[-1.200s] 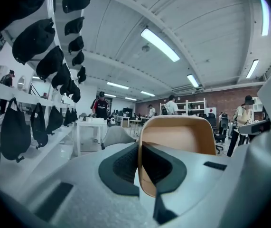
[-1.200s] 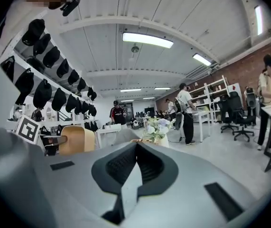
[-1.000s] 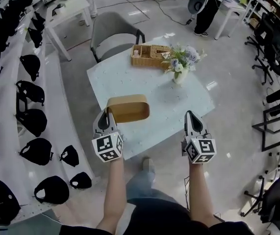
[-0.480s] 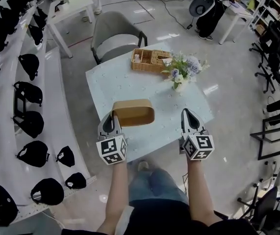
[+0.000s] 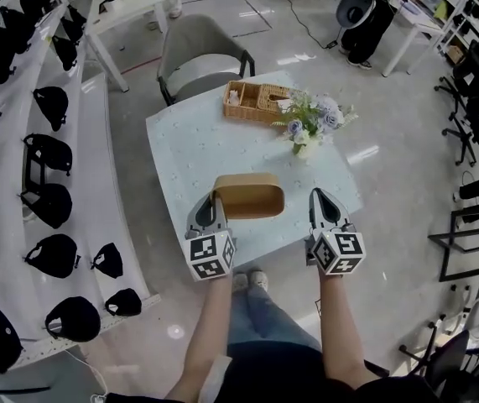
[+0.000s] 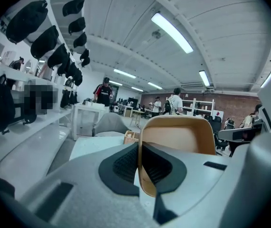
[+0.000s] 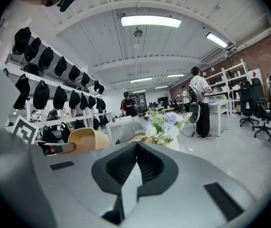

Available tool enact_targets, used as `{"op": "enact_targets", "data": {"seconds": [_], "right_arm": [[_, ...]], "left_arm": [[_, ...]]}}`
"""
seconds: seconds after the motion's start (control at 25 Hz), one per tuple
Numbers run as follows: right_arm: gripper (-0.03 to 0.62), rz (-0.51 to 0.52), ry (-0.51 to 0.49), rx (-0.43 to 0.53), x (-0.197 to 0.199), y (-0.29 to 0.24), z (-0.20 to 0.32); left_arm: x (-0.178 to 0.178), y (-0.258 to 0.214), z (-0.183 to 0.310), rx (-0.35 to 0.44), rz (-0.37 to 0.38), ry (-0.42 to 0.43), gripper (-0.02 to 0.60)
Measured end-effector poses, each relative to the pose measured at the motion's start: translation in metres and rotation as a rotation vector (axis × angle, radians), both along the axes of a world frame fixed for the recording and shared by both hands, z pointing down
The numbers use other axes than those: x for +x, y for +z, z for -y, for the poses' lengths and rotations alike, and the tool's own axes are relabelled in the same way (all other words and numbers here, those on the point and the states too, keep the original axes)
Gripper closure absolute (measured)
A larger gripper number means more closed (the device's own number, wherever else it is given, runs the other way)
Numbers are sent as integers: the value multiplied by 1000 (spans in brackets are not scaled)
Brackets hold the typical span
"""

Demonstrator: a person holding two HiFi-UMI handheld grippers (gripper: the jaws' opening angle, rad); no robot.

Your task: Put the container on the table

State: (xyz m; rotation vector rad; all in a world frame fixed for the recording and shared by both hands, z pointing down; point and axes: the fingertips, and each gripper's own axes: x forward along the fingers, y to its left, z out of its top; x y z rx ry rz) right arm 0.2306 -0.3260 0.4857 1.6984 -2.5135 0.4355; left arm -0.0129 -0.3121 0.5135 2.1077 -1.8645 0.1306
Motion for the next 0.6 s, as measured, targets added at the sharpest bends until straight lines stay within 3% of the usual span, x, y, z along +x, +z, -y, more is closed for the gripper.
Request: {"op": "enact_targets", "data": {"seconds": [0.6], "right_arm": [[595,7,111,-159,98,90,24]], "left_arm": [[152,96,52,-187,-118,94,569]]}}
